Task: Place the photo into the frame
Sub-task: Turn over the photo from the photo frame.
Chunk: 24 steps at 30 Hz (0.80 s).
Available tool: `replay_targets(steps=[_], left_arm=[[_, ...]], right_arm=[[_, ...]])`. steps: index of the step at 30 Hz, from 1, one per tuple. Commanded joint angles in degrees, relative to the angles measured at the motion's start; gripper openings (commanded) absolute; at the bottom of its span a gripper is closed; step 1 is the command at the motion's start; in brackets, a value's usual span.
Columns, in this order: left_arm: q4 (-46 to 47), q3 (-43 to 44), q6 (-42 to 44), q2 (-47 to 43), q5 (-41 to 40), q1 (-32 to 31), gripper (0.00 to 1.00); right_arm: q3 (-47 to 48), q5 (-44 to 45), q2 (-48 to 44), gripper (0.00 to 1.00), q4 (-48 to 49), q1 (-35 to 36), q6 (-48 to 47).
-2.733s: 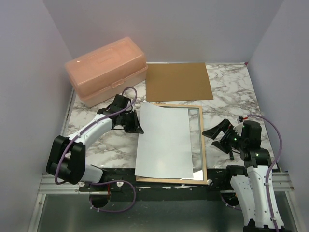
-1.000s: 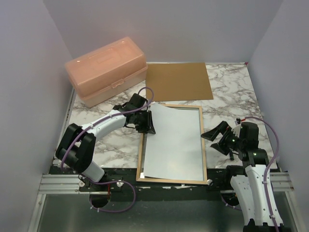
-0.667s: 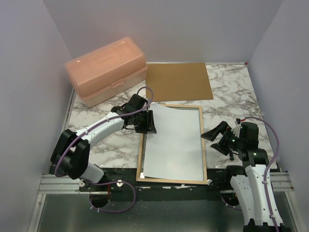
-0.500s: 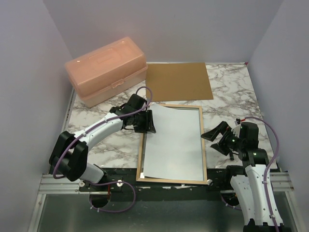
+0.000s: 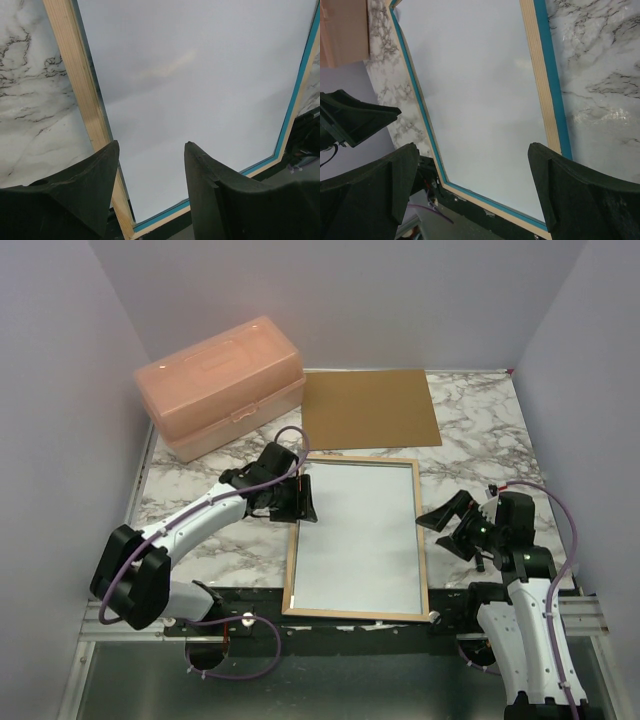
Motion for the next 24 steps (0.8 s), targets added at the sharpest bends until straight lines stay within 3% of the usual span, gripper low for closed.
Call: replay_targets(steps=[1, 11, 24], left_arm=[[-0.4, -2.57, 1.07, -2.65, -1.53, -0.12, 0.57], [1.55, -10.1, 0.64, -5.11, -1.88, 1.22, 0.6], [10.65, -19.49, -3.06, -1.5, 5.26, 3.96, 0.64]], right_arm=[[-0.73, -0.04, 0.69, 1.0, 0.82, 0.26, -1.47], [-4.21, 5.05, 6.39, 1.0, 0.82, 0.21, -3.0], [-10.09, 4.23, 11.32, 0.98, 4.59, 0.23, -2.88]])
